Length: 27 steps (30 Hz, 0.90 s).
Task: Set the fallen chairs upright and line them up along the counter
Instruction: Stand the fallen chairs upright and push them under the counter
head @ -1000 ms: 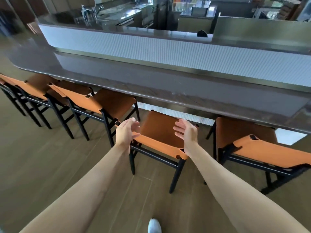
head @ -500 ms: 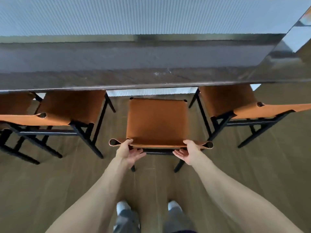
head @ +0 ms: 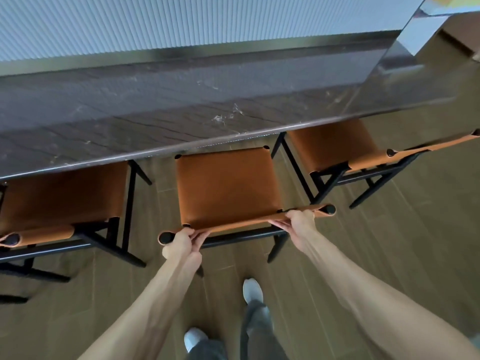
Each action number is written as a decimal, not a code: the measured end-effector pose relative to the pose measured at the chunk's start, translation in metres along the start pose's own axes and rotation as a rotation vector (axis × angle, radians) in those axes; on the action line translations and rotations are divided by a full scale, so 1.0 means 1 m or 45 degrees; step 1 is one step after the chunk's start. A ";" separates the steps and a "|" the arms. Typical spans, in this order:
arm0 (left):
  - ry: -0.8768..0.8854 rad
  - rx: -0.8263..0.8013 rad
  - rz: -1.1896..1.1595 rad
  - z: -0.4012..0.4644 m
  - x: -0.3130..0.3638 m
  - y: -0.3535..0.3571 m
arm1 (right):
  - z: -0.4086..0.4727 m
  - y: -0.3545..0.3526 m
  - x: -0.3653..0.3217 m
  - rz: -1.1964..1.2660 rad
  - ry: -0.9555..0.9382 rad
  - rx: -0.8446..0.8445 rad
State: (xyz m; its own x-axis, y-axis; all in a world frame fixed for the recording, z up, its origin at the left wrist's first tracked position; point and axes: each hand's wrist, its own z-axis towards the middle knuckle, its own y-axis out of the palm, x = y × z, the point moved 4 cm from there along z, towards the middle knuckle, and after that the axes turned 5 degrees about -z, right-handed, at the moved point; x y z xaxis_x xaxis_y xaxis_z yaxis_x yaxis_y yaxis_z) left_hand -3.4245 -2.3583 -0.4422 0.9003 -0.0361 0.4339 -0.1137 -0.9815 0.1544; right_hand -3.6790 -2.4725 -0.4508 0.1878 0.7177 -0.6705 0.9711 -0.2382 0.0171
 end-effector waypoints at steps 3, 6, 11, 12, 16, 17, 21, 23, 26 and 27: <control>0.022 -0.056 -0.031 -0.004 0.018 0.032 | 0.009 0.016 -0.033 0.029 -0.026 -0.005; 0.011 -0.025 -0.004 -0.006 0.017 0.037 | 0.012 0.016 -0.038 0.086 0.050 0.007; -0.086 0.038 -0.041 -0.002 -0.001 0.016 | 0.018 -0.008 -0.011 0.169 0.144 0.050; -0.096 0.054 -0.023 -0.001 -0.005 0.011 | 0.019 -0.011 -0.006 0.179 0.153 0.055; -0.131 0.028 -0.004 0.001 -0.011 0.002 | 0.020 -0.016 0.003 0.178 0.187 0.104; -0.144 0.020 -0.004 0.001 -0.012 0.003 | 0.020 -0.016 0.004 0.169 0.192 0.118; -0.171 0.034 -0.002 0.001 -0.019 0.000 | 0.017 -0.017 0.010 0.150 0.197 0.143; -0.193 0.039 -0.010 0.002 -0.024 -0.003 | 0.015 -0.019 0.016 0.144 0.189 0.146; -0.216 0.044 0.009 0.005 -0.034 -0.018 | 0.010 -0.026 0.030 0.149 0.192 0.157; -0.226 0.039 0.009 0.006 -0.039 -0.025 | 0.007 -0.030 0.035 0.146 0.191 0.164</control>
State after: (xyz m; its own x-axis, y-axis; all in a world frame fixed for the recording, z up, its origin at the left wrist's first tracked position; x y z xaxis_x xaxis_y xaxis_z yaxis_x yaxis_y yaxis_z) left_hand -3.4543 -2.3337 -0.4678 0.9598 -0.0726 0.2710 -0.1096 -0.9862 0.1238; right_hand -3.7022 -2.4449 -0.4798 0.3252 0.7680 -0.5517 0.9171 -0.3985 -0.0141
